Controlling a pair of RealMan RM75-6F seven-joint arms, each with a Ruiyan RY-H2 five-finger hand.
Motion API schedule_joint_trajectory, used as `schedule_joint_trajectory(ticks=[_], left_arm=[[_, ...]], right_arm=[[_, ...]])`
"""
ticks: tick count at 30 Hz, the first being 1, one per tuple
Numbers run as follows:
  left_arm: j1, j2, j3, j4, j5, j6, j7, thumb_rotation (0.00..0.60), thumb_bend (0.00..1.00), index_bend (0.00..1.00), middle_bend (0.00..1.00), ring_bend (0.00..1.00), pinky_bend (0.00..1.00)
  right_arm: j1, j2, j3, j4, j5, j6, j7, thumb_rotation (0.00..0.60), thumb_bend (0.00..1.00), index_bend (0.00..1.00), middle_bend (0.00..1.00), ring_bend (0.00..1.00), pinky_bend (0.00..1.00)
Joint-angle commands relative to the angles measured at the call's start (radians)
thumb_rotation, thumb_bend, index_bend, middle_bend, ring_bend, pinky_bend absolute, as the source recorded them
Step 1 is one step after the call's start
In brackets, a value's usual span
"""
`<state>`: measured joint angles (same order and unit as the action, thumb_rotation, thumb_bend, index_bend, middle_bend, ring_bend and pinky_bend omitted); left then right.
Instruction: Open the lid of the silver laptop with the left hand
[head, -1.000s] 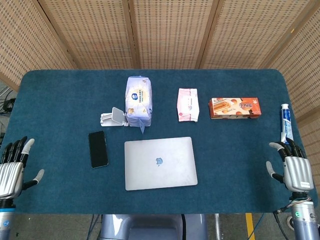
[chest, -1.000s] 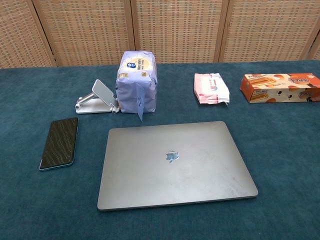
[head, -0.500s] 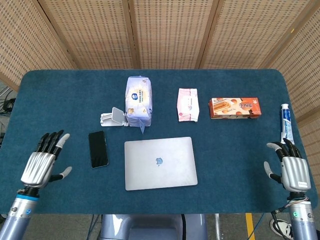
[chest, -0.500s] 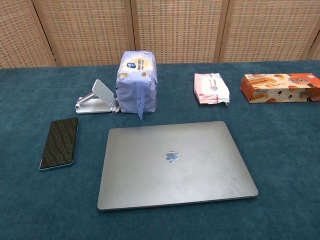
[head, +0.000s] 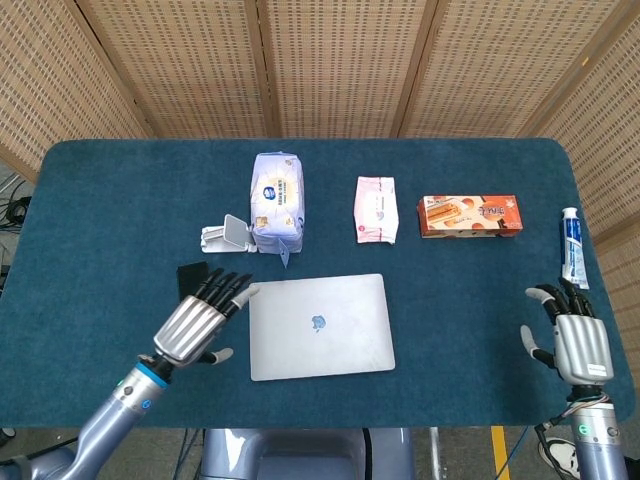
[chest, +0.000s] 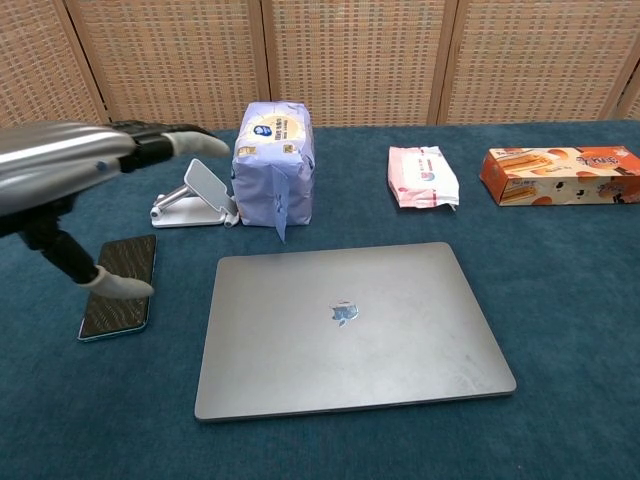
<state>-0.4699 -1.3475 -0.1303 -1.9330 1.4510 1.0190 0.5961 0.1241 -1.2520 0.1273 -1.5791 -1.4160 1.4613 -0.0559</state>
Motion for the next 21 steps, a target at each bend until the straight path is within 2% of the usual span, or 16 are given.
schedule_joint_trajectory(ticks=[1,7,11,21], left_arm=[[-0.062,-0.078,-0.012,0.010,-0.040,-0.056,0.086,0.550,0.12,0.00,0.00,0.00,0.00],[-0.134,-0.221,-0.017,0.064,-0.116,-0.097,0.213,0.549,0.12,0.00,0.00,0.00,0.00],[-0.159,-0.291,-0.002,0.100,-0.151,-0.110,0.269,0.551,0.12,0.00,0.00,0.00,0.00],[-0.205,-0.481,0.015,0.214,-0.239,-0.084,0.382,0.551,0.13,0.00,0.00,0.00,0.00]], right_arm=[[0.001,0.001,-0.001,-0.003,0.001,-0.003,-0.004,0.600,0.41,0.28,0.24,0.09,0.17],[-0.001,0.002,-0.004,-0.008,-0.002,-0.001,-0.005,0.600,0.41,0.28,0.24,0.09,0.17],[-0.002,0.003,-0.008,-0.009,-0.009,0.000,-0.004,0.600,0.41,0.28,0.24,0.09,0.17],[-0.001,0.008,-0.018,-0.013,-0.038,0.006,0.008,0.600,0.41,0.28,0.24,0.09,0.17]])
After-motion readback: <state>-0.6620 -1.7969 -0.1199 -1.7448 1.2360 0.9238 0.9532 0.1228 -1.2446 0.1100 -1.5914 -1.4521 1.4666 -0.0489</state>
